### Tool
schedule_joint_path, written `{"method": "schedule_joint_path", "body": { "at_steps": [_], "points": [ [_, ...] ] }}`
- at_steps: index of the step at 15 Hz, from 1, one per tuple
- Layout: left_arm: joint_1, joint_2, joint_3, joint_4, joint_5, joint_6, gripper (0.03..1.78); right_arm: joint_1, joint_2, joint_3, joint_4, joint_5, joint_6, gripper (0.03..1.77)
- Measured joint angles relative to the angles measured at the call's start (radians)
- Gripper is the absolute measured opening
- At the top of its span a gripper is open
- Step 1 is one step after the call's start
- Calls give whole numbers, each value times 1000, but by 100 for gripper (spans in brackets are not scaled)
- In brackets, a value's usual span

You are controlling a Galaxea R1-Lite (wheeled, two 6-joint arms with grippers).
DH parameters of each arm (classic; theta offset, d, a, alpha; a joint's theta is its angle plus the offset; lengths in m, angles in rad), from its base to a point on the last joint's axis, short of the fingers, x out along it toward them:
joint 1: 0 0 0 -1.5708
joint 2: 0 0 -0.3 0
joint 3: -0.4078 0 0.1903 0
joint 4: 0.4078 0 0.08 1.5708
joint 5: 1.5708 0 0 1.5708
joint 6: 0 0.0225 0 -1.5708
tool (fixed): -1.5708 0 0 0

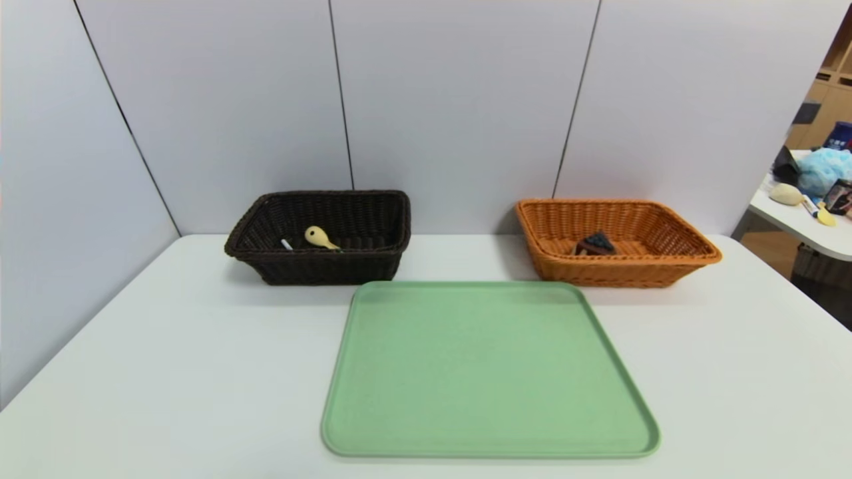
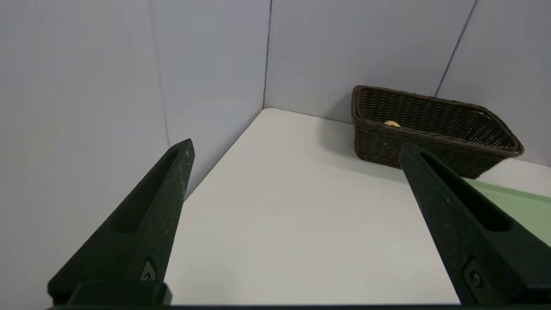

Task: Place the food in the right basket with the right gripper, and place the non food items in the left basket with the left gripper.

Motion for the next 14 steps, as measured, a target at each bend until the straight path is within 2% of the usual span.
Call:
{"method": "schedule_joint_path", "body": {
  "at_steps": [2,5,10,12,14],
  "points": [
    [-5,-54,79,-19,-78,27,169,0,-13,35,-61,14,-27,170],
    [-9,-89,225,-114,-106,45,169,0,-20,163,-268,19,-64,170],
    [-9,-99,504,-467,-114,140,169,0,-20,486,-747,37,-127,170],
    [-9,-99,528,-448,-115,142,169,0,-20,590,-871,57,-140,170],
    [-9,-100,534,-434,-116,142,169,0,-20,663,-929,74,-148,170]
  ]
}}
